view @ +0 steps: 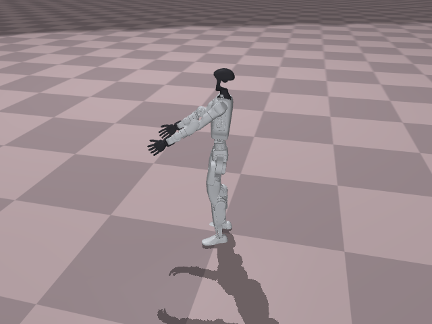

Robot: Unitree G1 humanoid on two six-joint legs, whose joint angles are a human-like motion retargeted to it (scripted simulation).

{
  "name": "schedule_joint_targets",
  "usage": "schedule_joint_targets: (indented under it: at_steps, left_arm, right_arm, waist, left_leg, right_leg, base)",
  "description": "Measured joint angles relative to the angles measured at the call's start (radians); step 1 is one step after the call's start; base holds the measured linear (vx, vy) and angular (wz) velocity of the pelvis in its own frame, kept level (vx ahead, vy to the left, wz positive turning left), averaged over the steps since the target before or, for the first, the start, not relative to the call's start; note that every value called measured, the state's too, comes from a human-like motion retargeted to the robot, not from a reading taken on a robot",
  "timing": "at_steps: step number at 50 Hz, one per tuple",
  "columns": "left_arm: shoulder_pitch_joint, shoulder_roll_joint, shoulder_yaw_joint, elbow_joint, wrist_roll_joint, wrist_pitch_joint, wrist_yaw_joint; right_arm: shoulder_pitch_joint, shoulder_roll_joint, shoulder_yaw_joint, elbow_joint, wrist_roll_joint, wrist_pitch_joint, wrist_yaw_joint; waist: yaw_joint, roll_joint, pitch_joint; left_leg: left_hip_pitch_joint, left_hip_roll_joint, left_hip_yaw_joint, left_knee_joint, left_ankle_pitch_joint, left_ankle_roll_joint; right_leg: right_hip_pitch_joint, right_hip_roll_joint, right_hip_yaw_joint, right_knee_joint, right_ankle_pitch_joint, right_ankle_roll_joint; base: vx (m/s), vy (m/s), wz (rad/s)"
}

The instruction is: Upper body actions

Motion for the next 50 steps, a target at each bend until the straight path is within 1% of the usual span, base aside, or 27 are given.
schedule_joint_targets:
  at_steps: [3, 7, 10, 13, 16, 20, 27, 38, 41, 45, 50]
  left_arm:
    - [-0.082, 0.012, -0.009, -0.017, -0.081, -0.022, 0.046]
    - [-0.197, 0.013, -0.027, -0.006, -0.284, -0.042, 0.114]
    - [-0.274, 0.013, -0.055, 0.017, -0.470, -0.039, 0.115]
    - [-0.321, 0.009, -0.076, 0.023, -0.548, -0.038, 0.115]
    - [-0.353, 0.017, -0.114, 0.026, -0.538, -0.038, 0.123]
    - [-0.373, 0.025, -0.146, 0.019, -0.508, -0.041, 0.129]
    - [-0.370, 0.035, -0.150, 0.012, -0.502, -0.066, 0.137]
    - [-0.335, 0.041, -0.146, 0.008, -0.480, -0.077, 0.136]
    - [-0.304, 0.041, -0.140, 0.010, -0.465, -0.092, 0.137]
    - [-0.224, 0.049, -0.133, 0.021, -0.421, -0.117, 0.130]
    - [-0.072, 0.058, -0.103, 0.052, -0.345, -0.103, 0.089]
  right_arm:
    - [-0.091, -0.014, 0.021, -0.021, 0.076, -0.015, -0.026]
    - [-0.196, -0.057, 0.052, -0.042, 0.185, -0.038, -0.044]
    - [-0.246, -0.091, 0.075, -0.064, 0.226, -0.067, -0.069]
    - [-0.279, -0.119, 0.098, -0.070, 0.234, -0.095, -0.116]
    - [-0.303, -0.141, 0.117, -0.059, 0.240, -0.125, -0.152]
    - [-0.319, -0.150, 0.120, -0.039, 0.263, -0.133, -0.165]
    - [-0.316, -0.143, 0.123, -0.031, 0.263, -0.146, -0.176]
    - [-0.273, -0.147, 0.117, -0.051, 0.268, -0.164, -0.174]
    - [-0.228, -0.150, 0.121, -0.066, 0.233, -0.185, -0.165]
    - [-0.129, -0.142, 0.116, -0.059, 0.128, -0.229, -0.149]
    - [0.002, -0.128, 0.088, 0.025, -0.017, -0.209, -0.144]
  waist:
    - [0.001, -0.001, -0.017]
    - [0.009, -0.005, -0.039]
    - [0.014, -0.007, -0.057]
    - [0.016, -0.008, -0.075]
    - [0.020, -0.008, -0.086]
    - [0.025, -0.007, -0.096]
    - [0.023, -0.005, -0.096]
    - [0.024, -0.008, -0.090]
    - [0.024, -0.009, -0.088]
    - [0.021, -0.010, -0.094]
    - [0.019, -0.008, -0.089]
  left_leg:
    - [-0.002, 0.000, -0.001, 0.000, -0.003, 0.000]
    - [-0.007, -0.003, -0.007, 0.000, -0.009, -0.001]
    - [-0.011, -0.004, -0.015, 0.000, -0.012, -0.001]
    - [-0.014, -0.005, -0.019, 0.000, -0.014, -0.001]
    - [-0.014, -0.006, -0.023, 0.000, -0.017, -0.001]
    - [-0.012, -0.007, -0.024, 0.000, -0.021, -0.001]
    - [-0.006, -0.008, -0.023, 0.001, -0.025, -0.001]
    - [-0.010, -0.008, -0.025, 0.000, -0.023, -0.001]
    - [-0.008, -0.007, -0.026, 0.000, -0.023, 0.000]
    - [-0.005, -0.009, -0.027, 0.000, -0.024, 0.000]
    - [0.007, -0.011, -0.025, -0.001, -0.026, 0.000]
  right_leg:
    - [-0.003, 0.000, 0.000, 0.001, -0.003, 0.001]
    - [-0.007, 0.000, -0.003, 0.002, -0.009, 0.004]
    - [-0.007, 0.001, -0.009, 0.000, -0.015, 0.007]
    - [-0.006, 0.002, -0.014, -0.001, -0.020, 0.010]
    - [-0.002, 0.002, -0.017, -0.002, -0.024, 0.011]
    - [0.000, 0.003, -0.019, -0.002, -0.028, 0.013]
    - [0.005, 0.004, -0.018, -0.001, -0.030, 0.013]
    - [0.003, 0.005, -0.023, -0.002, -0.029, 0.013]
    - [0.005, 0.006, -0.024, -0.002, -0.030, 0.013]
    - [0.009, 0.006, -0.025, -0.003, -0.030, 0.012]
    - [0.016, 0.005, -0.020, -0.002, -0.030, 0.010]
  base:
    - [0.00, 0.00, 0.00]
    - [0.05, -0.01, 0.07]
    - [0.06, -0.01, 0.16]
    - [0.02, 0.00, 0.05]
    - [0.00, 0.00, 0.00]
    - [0.00, 0.00, 0.00]
    - [0.00, 0.00, 0.00]
    - [0.00, 0.00, 0.00]
    - [0.00, 0.00, 0.00]
    - [0.07, 0.01, 0.01]
    - [0.01, 0.00, -0.01]
